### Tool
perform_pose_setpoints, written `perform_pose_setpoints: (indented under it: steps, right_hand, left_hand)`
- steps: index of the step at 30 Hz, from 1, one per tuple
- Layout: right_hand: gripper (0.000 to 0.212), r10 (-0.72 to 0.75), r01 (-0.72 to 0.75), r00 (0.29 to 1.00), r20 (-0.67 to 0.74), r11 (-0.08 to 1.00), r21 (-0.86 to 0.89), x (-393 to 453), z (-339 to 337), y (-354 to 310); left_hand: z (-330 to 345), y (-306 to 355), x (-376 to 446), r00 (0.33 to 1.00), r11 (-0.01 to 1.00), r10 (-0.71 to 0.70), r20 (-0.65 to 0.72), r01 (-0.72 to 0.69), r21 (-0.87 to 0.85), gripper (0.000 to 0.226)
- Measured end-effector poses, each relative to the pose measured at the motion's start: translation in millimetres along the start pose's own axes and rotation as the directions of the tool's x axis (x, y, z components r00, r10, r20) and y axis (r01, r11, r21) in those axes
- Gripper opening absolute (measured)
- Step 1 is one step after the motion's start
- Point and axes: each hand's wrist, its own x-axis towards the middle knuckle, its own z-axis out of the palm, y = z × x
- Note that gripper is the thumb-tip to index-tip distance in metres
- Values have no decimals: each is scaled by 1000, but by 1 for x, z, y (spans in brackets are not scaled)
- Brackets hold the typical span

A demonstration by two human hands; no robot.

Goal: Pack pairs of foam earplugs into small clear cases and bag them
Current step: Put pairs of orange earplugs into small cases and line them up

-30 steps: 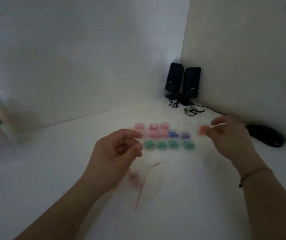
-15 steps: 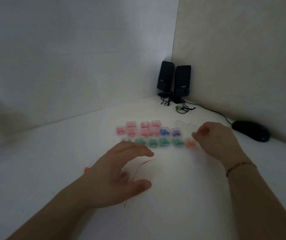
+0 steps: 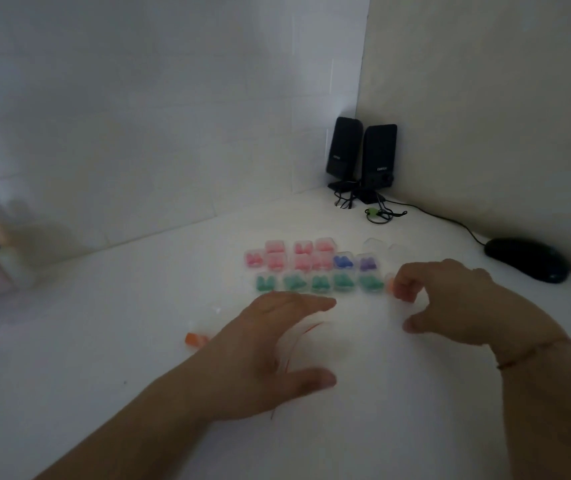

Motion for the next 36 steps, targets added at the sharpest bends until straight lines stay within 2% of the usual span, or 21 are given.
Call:
perform_pose_setpoints:
  steps: [2,3,5,6,9,11,14,16,19,22,25,28,31,32,34,36]
  right_hand:
    - [23,-144,166,975,-171,979,121,-4,-4,-17]
    - [22,-210,268,939,-274,943,199,-6,-5,-30]
    - [27,-334,457,852,-403,850,262,-13,-4,-58]
    - [31,-391,525,814,-431,813,254,-14,0,-69]
    - [28,-499,665,690,-524,722,189,-11,14,-82]
    - [28,-501,711,626,-598,682,173,-8,20,-85]
    - [23,-442,720,562,-700,678,150,-6,24,-93]
    - [15,-410,733,516,-752,665,140,-6,26,-98]
    - [7,-372,789,450,-812,591,166,-8,28,-102]
    - [4,-358,819,410,-839,550,166,-10,30,-106]
    - [6,-332,803,426,-841,567,183,-9,32,-106]
    - [9,-308,770,437,-845,614,175,-9,33,-105]
    - [20,-355,757,431,-830,643,118,-8,33,-106]
    - [21,-366,759,418,-831,644,97,-8,33,-106]
    - [18,-319,772,417,-851,619,145,-9,32,-107]
    - [21,-249,796,469,-847,534,284,-11,32,-107]
  left_hand:
    - [-3,8,4,971,945,-196,-134,151,-291,41]
    - [-6,12,8,940,867,-295,-171,188,-461,33]
    - [-14,17,13,891,669,-441,-109,245,-702,41]
    - [-17,17,14,885,587,-462,-60,254,-768,46]
    - [-25,15,12,895,387,-444,41,232,-893,38]
    - [-27,12,11,899,243,-433,66,187,-952,35]
    - [-26,6,12,908,144,-414,67,138,-980,37]
    - [-26,5,13,916,81,-393,81,122,-989,48]
    - [-26,4,13,928,-88,-344,141,117,-989,63]
    - [-25,5,12,944,-138,-264,196,165,-977,53]
    - [-25,3,12,943,-133,-280,182,149,-980,55]
    - [-25,1,12,946,-77,-296,132,114,-991,58]
    - [-23,1,11,945,36,-310,108,125,-992,59]
    - [-23,2,11,947,45,-306,102,121,-992,60]
    - [-25,3,11,952,-37,-275,131,126,-991,66]
    - [-26,3,10,949,-143,-250,190,158,-977,72]
